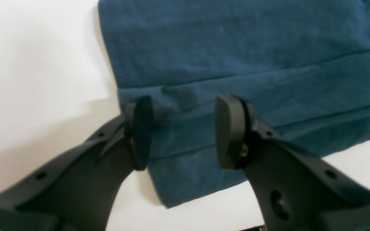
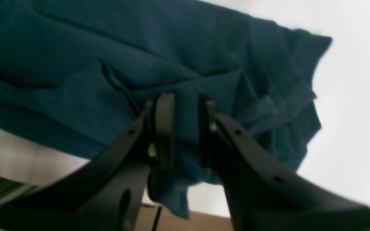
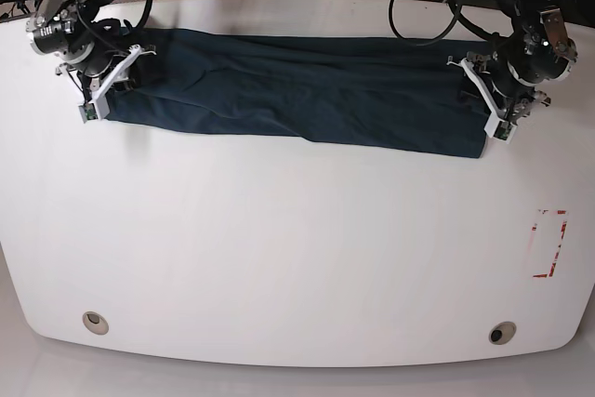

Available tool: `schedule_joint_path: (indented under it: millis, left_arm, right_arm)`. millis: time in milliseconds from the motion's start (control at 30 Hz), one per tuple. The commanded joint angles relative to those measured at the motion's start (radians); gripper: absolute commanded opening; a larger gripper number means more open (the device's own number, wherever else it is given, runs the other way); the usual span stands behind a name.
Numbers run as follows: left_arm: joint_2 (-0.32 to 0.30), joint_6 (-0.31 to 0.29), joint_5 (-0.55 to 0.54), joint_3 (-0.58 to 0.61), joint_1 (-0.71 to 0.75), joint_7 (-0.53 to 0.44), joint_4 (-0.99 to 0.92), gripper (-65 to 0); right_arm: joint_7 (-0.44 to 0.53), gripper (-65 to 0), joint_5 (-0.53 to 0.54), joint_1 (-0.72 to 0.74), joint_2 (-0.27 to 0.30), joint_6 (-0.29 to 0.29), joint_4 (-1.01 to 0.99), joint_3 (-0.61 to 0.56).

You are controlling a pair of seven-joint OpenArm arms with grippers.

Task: Fold the T-shirt properly
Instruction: 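Pull the folded shirt edge with both grippers to smooth it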

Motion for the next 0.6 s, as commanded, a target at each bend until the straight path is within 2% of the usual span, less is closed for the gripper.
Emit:
schedule_joint_path:
  millis: [0, 100, 233, 333, 567]
  left_arm:
    - [-0.012, -0.002, -0.006, -0.028, -0.007, -0.012, 0.018, -35.7]
    - [-0.012, -0.002, -0.006, -0.033, -0.010, -0.012, 0.018, -35.1]
    - [-0.012, -0.002, -0.004, -0.031, -0.013, -0.012, 0.017, -23.3]
    - [-0.011, -0.002, -0.006, -0.031, -0.013, -0.012, 0.017, -15.4]
    - [-0.011, 0.003, -0.004, -0.034, -0.020, -0.016, 0.017, -14.9]
  right_arm:
    - [0.038, -52.6, 0.013, 0.004, 0.002, 0.001, 0.012, -0.002]
    - [0.065, -52.6, 0.013, 0.009, 0.005, 0.001, -0.042, -0.005]
    - [0.116, -52.6, 0.013, 0.013, 0.031, 0.001, -0.150, -0.011]
    - [0.153, -52.6, 0.013, 0.038, 0.052, 0.001, -0.220, -0.058]
    - [0.223, -52.6, 0.013, 0.036, 0.100, 0.001, -0.342, -0.075]
